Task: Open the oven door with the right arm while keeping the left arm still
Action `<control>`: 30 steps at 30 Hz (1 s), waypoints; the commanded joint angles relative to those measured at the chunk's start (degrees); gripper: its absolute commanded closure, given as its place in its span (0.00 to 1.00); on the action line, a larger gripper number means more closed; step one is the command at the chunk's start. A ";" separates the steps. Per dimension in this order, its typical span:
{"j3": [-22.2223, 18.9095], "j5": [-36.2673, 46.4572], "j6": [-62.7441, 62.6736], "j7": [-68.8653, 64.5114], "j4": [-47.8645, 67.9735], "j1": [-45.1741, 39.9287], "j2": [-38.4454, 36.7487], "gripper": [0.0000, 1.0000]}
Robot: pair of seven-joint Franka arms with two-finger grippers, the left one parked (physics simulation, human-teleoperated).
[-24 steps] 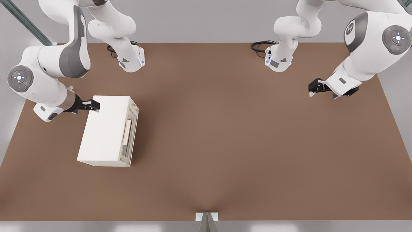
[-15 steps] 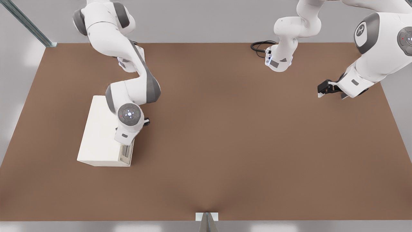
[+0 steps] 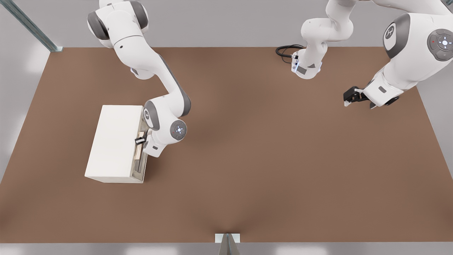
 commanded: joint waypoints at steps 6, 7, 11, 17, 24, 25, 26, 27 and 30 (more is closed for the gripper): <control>-0.02 -0.90 0.63 15.71 -0.87 -1.06 0.55 0.79; -0.02 -0.90 0.71 15.71 -0.87 -1.32 0.82 0.79; -0.10 -0.90 1.15 15.71 -0.78 -1.67 1.61 0.79; -0.10 -0.90 1.15 15.71 -0.96 -1.85 2.14 0.79; -0.10 -0.90 1.33 15.71 -0.96 -1.94 2.84 0.79; -0.02 -0.90 1.33 15.71 -0.87 -1.94 2.84 0.79; -0.02 -0.81 1.33 15.71 -0.87 -1.94 2.84 0.79; -0.02 -0.73 1.33 15.71 -0.69 -1.85 2.75 0.79; 0.16 -0.11 1.24 15.71 -0.34 -1.68 2.22 0.79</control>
